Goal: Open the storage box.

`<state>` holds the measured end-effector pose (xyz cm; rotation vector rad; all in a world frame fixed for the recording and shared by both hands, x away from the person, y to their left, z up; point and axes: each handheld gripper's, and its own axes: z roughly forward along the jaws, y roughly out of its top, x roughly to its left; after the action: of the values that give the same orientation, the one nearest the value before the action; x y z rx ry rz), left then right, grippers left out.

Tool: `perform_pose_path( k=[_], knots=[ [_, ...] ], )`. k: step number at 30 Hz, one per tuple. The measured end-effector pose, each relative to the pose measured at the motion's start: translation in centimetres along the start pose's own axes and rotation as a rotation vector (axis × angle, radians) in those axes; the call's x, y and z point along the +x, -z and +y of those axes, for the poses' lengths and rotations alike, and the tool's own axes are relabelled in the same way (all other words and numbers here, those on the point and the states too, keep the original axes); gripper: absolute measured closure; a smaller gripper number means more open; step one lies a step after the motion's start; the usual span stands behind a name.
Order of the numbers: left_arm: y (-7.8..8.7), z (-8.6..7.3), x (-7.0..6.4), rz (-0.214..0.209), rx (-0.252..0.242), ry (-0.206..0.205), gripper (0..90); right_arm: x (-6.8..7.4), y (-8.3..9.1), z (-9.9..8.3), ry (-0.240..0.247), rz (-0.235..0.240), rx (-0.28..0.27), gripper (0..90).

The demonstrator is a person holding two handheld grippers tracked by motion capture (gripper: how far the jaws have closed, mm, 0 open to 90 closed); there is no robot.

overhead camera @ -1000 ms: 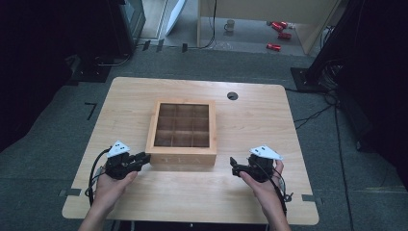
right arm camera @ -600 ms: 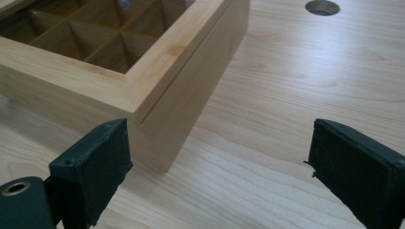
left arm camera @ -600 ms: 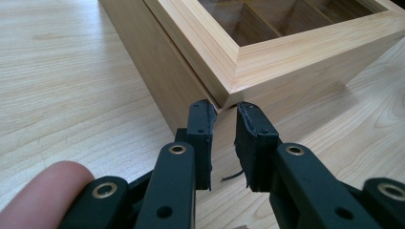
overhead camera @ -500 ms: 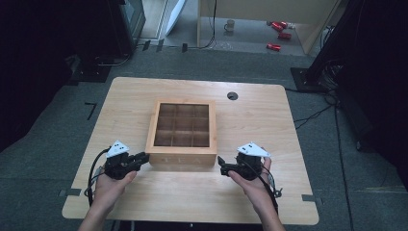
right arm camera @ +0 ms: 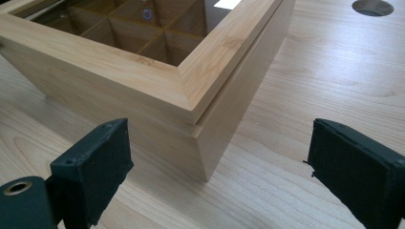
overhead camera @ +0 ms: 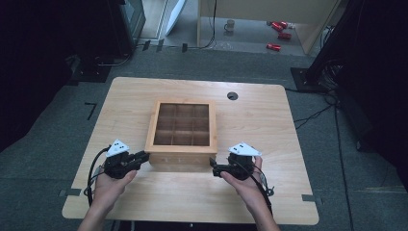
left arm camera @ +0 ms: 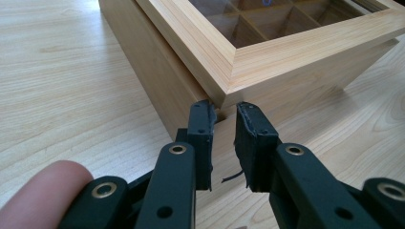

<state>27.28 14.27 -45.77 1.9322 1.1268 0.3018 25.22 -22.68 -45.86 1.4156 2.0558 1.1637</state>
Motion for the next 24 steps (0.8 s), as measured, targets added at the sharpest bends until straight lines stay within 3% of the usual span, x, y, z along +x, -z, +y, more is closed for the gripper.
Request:
perform_pose_path(
  k=[9, 15, 17, 24],
  knots=[
    [0.3, 0.4, -0.1, -0.015, -0.012, 0.002, 77.0, 0.3, -1.1, 0.0, -0.009, 0.000, -0.025, 14.3],
    [0.5, 0.7, 0.1, -0.017, -0.023, 0.009, 76.5, 0.4, -1.7, 0.1, -0.006, 0.014, -0.054, 35.8],
    [0.5, 0.7, 0.1, -0.018, -0.029, 0.014, 76.5, 0.5, -1.9, 0.1, -0.006, 0.019, -0.062, 37.3],
    [0.7, 0.8, 0.2, -0.023, -0.042, 0.017, 76.2, 1.0, -1.9, 0.1, 0.058, -0.002, -0.108, 44.3]
  ],
)
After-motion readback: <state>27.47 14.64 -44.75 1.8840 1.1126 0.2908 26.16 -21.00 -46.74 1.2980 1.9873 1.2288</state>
